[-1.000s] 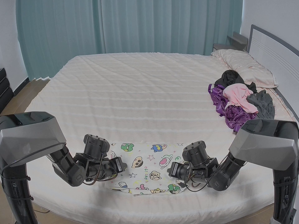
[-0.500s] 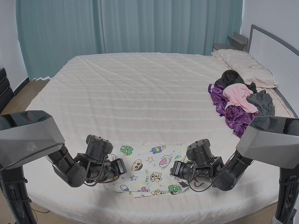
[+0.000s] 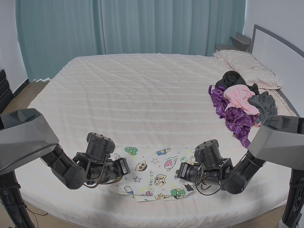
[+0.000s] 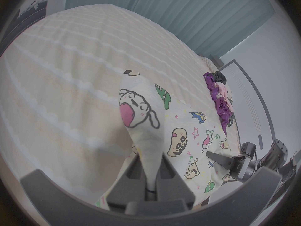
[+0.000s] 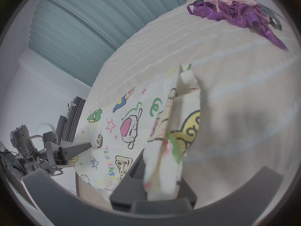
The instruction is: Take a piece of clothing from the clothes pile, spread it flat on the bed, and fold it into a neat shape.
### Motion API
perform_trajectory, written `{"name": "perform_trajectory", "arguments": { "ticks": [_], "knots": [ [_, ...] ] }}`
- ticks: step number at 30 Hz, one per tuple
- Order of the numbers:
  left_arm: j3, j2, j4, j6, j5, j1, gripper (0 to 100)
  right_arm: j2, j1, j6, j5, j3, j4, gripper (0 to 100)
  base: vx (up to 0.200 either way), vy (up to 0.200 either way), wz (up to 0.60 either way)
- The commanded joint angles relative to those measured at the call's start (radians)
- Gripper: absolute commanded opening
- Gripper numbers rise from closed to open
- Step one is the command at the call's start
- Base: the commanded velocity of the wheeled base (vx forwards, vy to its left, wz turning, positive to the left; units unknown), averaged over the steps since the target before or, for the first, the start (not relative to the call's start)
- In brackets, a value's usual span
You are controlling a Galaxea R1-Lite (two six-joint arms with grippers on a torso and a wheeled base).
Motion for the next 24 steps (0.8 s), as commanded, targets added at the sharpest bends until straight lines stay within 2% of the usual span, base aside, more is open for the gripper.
{"name": "perform_trajectory", "arguments": {
  "ticks": [1, 24],
  "knots": [
    [0.001, -0.029, 0.004, 0.0, 0.002, -0.013, 0, -0.03, -0.007, 0.0, -0.002, 0.018, -0.001, 0, 0.0, -0.2, 0.0],
    [-0.024, -0.026, 0.004, -0.009, 0.002, -0.061, 0, -0.081, -0.044, -0.003, -0.008, 0.079, -0.001, 0, 0.0, -0.2, 0.0]
  ]
}}
